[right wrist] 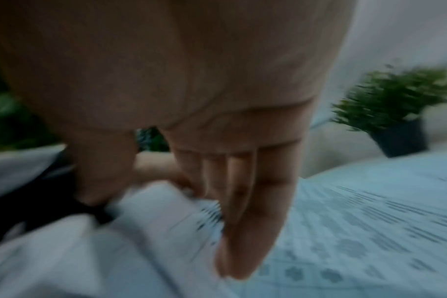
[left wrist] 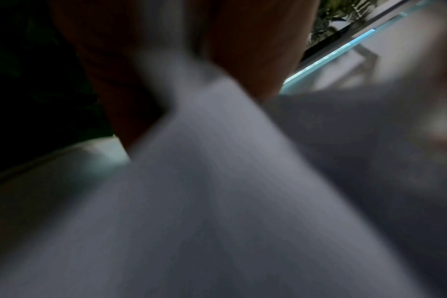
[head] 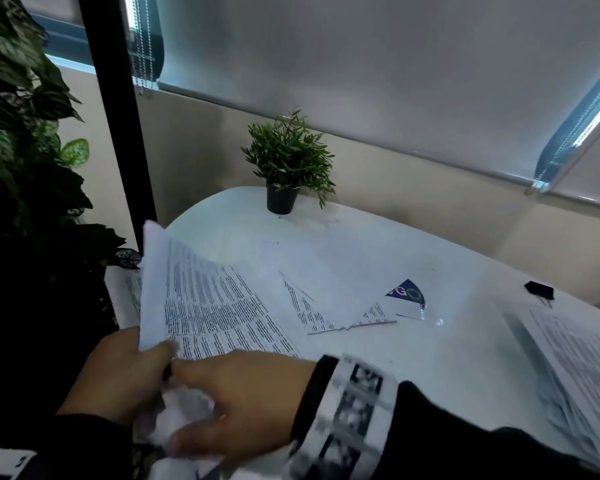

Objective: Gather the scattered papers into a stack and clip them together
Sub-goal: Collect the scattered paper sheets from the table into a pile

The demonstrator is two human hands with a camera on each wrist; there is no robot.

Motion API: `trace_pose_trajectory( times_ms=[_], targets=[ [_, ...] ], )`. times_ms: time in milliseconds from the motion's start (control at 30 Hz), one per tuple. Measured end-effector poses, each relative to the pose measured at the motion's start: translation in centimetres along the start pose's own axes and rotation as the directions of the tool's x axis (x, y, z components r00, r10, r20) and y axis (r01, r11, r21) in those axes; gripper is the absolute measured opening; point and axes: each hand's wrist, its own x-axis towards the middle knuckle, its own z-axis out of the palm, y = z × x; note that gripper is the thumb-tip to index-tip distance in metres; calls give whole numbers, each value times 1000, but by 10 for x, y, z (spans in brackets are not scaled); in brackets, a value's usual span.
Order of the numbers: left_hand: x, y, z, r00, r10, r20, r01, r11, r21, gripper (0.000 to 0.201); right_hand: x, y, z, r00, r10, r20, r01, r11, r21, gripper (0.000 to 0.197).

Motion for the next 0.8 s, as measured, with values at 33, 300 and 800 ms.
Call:
trace_pose_trajectory(
  times_ms=[33, 300, 800],
  targets=[
    [1, 0, -2, 1000, 14, -22, -13, 999, 33, 12, 1, 11, -8, 998, 24, 63, -32, 992, 121, 49],
    [7, -5, -4, 996, 85, -22, -81, 986, 146, 24, 14, 162, -39, 606, 777, -169, -795, 599, -95, 70],
    [5, 1, -3, 986, 166, 23, -168, 966, 196, 98, -7, 168, -45, 638, 750, -174, -770, 624, -136, 77]
  ],
)
